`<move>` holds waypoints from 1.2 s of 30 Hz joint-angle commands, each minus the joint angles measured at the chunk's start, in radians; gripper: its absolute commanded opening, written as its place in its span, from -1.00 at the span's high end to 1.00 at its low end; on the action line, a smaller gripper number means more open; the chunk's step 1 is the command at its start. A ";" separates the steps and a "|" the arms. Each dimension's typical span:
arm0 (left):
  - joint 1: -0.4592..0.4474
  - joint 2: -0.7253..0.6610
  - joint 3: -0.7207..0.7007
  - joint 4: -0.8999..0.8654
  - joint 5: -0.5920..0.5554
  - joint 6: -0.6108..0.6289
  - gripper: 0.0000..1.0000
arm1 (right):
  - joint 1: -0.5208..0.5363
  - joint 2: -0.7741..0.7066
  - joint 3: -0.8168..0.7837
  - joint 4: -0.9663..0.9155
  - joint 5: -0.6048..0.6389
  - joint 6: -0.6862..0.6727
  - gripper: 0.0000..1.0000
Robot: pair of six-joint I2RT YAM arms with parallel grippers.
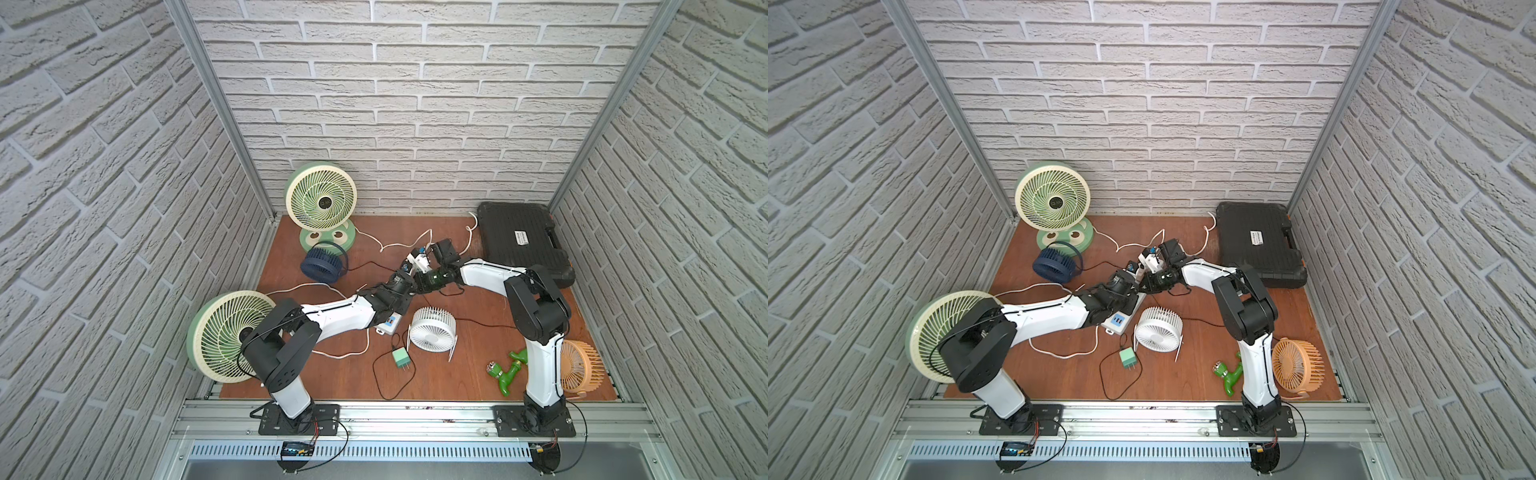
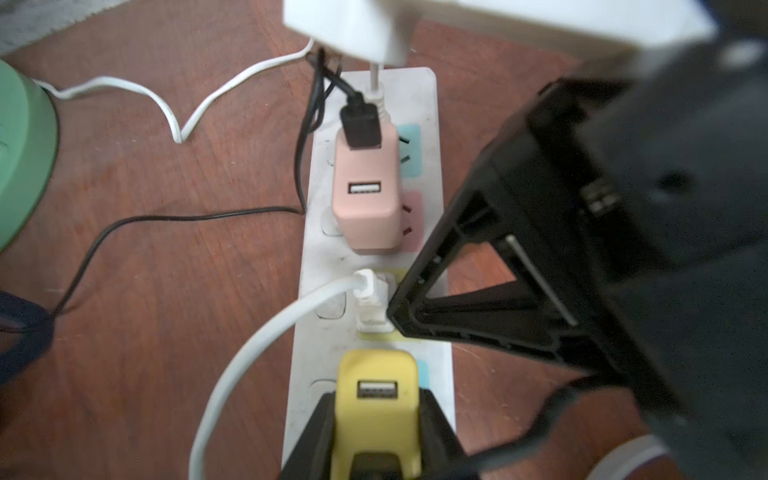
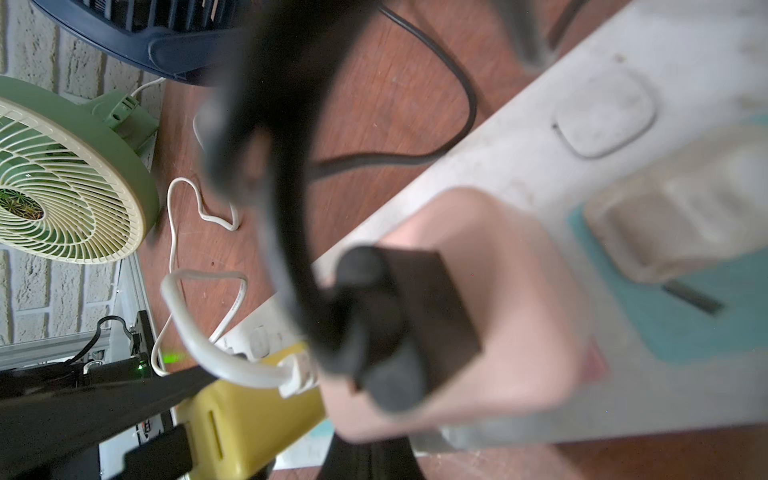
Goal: Unplug the desk fan from the power strip
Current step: Remove the plug from the socket.
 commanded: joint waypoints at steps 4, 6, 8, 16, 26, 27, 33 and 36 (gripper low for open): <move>0.036 -0.043 -0.022 0.080 0.055 -0.028 1.00 | 0.006 0.046 -0.001 -0.037 0.080 -0.003 0.94; 0.070 -0.067 -0.063 0.124 0.110 -0.067 1.00 | 0.006 0.045 -0.002 -0.038 0.080 -0.003 0.94; 0.081 -0.081 -0.081 0.133 0.107 -0.085 1.00 | 0.006 0.047 -0.001 -0.034 0.080 -0.001 0.94; 0.001 -0.051 -0.002 0.053 0.010 -0.019 1.00 | 0.006 0.053 0.003 -0.033 0.074 0.005 0.94; 0.040 -0.097 -0.026 0.114 0.106 -0.080 1.00 | 0.005 -0.027 0.009 -0.007 0.020 0.034 0.94; 0.041 -0.101 -0.023 0.118 0.114 -0.082 1.00 | 0.004 -0.054 0.009 0.001 0.012 0.040 0.94; 0.040 -0.108 0.012 0.125 0.162 -0.084 1.00 | -0.015 -0.247 -0.047 0.049 0.008 0.098 0.94; 0.040 -0.096 0.049 0.128 0.195 -0.081 1.00 | -0.046 -0.365 -0.101 0.055 0.088 0.128 0.94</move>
